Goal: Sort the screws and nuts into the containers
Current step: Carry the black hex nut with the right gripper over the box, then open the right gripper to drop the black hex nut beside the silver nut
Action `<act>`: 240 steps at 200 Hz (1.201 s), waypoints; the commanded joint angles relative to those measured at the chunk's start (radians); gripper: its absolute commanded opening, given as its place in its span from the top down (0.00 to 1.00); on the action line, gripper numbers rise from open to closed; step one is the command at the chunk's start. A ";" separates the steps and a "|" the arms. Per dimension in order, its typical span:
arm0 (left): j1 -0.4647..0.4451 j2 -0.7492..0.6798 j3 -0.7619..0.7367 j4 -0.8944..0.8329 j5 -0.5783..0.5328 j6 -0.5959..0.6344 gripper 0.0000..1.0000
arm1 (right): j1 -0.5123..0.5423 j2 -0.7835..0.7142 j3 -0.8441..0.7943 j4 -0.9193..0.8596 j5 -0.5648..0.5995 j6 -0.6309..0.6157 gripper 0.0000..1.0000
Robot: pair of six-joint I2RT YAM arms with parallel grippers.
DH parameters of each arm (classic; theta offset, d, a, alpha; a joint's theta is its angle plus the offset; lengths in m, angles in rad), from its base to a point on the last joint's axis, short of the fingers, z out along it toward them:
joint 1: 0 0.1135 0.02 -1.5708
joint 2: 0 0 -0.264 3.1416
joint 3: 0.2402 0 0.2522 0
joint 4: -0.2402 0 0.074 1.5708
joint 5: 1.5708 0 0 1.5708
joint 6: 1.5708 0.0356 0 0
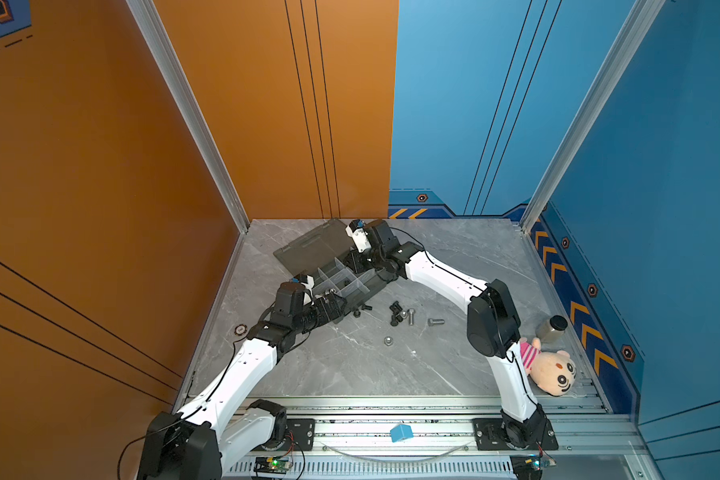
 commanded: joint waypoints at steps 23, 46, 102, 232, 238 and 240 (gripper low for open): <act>0.020 -0.028 -0.019 -0.009 0.030 -0.001 0.02 | 0.010 0.091 0.051 0.023 -0.013 0.007 1.00; 0.027 -0.032 -0.021 -0.011 0.034 0.001 0.02 | 0.010 0.123 0.052 0.019 -0.015 0.013 1.00; 0.034 -0.029 -0.027 -0.002 0.040 -0.001 0.02 | 0.010 0.152 0.054 0.001 -0.009 0.015 0.99; 0.040 -0.024 -0.031 0.010 0.048 -0.004 0.02 | 0.006 0.154 0.059 -0.030 0.012 0.022 0.66; 0.039 -0.025 -0.031 0.010 0.048 -0.006 0.02 | 0.007 0.149 0.059 -0.031 0.013 0.023 0.65; 0.039 -0.025 -0.031 0.010 0.048 -0.006 0.02 | 0.007 0.148 0.059 -0.031 0.014 0.023 0.65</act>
